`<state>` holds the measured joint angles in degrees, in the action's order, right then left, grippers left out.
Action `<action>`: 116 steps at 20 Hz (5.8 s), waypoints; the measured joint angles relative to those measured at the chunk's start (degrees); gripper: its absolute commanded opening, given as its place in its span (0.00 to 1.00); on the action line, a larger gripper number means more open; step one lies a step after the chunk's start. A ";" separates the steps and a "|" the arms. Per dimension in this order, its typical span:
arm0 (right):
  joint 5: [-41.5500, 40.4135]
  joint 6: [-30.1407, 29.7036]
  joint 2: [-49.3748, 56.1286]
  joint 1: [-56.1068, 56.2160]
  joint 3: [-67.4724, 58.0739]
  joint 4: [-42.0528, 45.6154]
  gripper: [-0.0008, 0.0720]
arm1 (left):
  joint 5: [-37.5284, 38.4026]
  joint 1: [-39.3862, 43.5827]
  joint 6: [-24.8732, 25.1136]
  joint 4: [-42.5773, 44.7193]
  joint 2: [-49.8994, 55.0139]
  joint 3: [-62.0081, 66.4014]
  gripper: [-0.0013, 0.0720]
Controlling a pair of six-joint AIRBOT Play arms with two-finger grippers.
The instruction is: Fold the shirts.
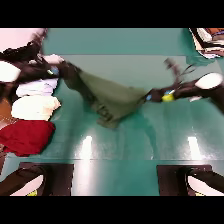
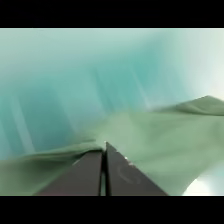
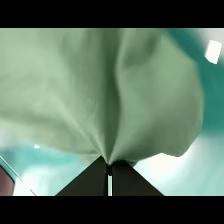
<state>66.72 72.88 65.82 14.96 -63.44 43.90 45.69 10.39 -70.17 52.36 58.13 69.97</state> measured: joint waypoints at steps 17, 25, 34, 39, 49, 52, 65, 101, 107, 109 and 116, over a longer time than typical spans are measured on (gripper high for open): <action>18.10 7.13 -0.50 -2.95 -28.85 15.04 0.03 | 23.28 -0.02 -8.26 4.61 -9.92 -1.27 0.04; 15.52 7.80 19.39 4.24 -29.24 18.71 0.06 | 21.81 -0.04 -6.32 4.44 -9.92 -23.08 0.05; 18.56 7.04 19.17 -0.07 -25.66 15.26 0.48 | 20.00 -0.07 -5.95 5.29 -10.16 -26.01 0.04; 18.99 6.67 7.13 -5.07 -11.96 14.71 0.78 | 20.72 0.00 -5.88 6.58 -10.29 -26.16 0.05; 11.80 12.13 -9.51 -3.65 23.12 12.63 0.69 | 14.12 -0.02 -6.27 7.58 -10.27 -26.16 0.05; 6.05 13.53 -9.18 -0.85 29.00 9.66 0.62 | 13.62 -0.02 -6.38 7.61 -10.27 -26.16 0.05; -4.52 13.00 5.44 1.46 27.19 6.08 0.12 | 13.29 -0.02 -6.40 7.67 -10.29 -26.16 0.05; 10.58 8.24 -11.21 -36.28 -53.44 6.34 0.03 | 12.20 0.02 -13.49 18.78 -7.56 40.30 0.05; 11.82 12.20 4.59 -19.65 -43.10 20.06 0.03 | 15.04 0.00 -13.46 18.88 9.18 24.85 0.05; 9.42 12.76 11.41 -16.06 -41.92 23.54 0.03 | 12.41 0.00 -13.42 18.88 16.52 22.88 0.05; 3.78 13.40 30.29 -11.69 -48.24 26.18 0.50 | 1.07 -0.50 -13.38 18.51 32.37 20.96 0.47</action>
<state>70.50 86.28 96.12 3.27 -111.68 70.08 46.76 9.89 -83.55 70.87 90.50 90.94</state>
